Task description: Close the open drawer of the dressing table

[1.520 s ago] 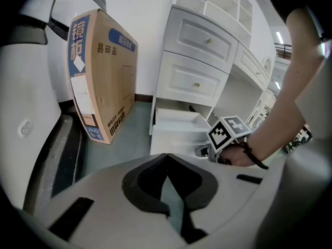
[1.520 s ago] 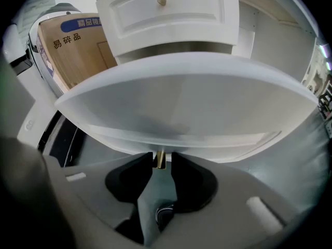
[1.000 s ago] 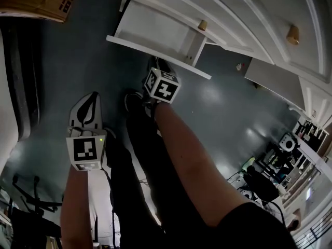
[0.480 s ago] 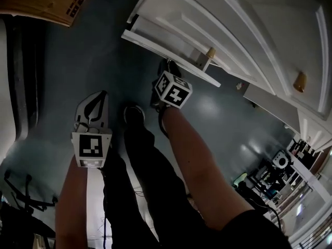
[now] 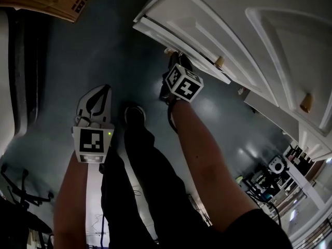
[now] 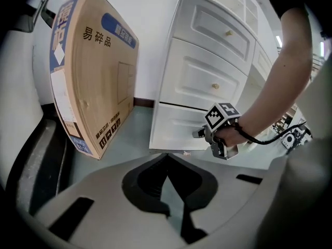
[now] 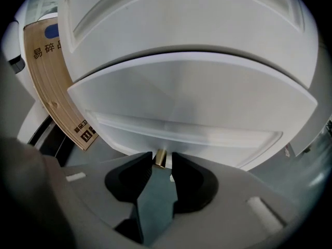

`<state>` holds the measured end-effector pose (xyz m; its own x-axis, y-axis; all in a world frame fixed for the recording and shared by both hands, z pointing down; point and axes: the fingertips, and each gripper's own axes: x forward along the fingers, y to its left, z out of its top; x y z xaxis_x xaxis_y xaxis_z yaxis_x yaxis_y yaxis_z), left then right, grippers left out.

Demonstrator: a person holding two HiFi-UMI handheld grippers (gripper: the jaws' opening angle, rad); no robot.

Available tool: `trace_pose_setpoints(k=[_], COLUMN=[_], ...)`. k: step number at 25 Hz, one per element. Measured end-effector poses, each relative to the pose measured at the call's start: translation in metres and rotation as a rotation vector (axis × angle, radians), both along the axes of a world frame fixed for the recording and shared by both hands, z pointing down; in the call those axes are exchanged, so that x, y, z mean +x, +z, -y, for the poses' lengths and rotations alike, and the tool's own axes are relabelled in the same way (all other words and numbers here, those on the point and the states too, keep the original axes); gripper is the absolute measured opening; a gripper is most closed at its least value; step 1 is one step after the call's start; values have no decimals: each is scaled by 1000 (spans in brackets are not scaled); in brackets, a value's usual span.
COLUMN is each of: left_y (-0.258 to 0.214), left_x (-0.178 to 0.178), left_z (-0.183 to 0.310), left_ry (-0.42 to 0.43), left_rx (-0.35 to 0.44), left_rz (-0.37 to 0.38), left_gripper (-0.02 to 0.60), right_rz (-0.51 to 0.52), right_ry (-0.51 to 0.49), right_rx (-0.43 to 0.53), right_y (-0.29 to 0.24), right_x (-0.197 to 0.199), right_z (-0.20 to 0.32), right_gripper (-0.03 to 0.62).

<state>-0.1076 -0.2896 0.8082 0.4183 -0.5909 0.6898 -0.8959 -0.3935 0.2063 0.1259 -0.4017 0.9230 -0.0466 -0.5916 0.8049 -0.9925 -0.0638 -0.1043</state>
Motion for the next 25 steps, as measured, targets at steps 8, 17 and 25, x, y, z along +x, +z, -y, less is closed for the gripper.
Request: trace_pose_setpoints(k=[8,17,25], left_y=[1,-8,-64], left_x=[-5,-12,-13], left_z=[5,-3,-31], left_ry=[-23,-39,-11], left_rx=[-5,-7,-14], left_rz=[-4,19,22], left_gripper=[9,9,9], right_rz=[-11,-10,0], right_ry=[25,55,-25], right_rx=[-4,14,-1], right_y=[0,-13,-64], right_x=[5,0,-16], right_z=[19,15,-27], right_gripper=[118,101,103])
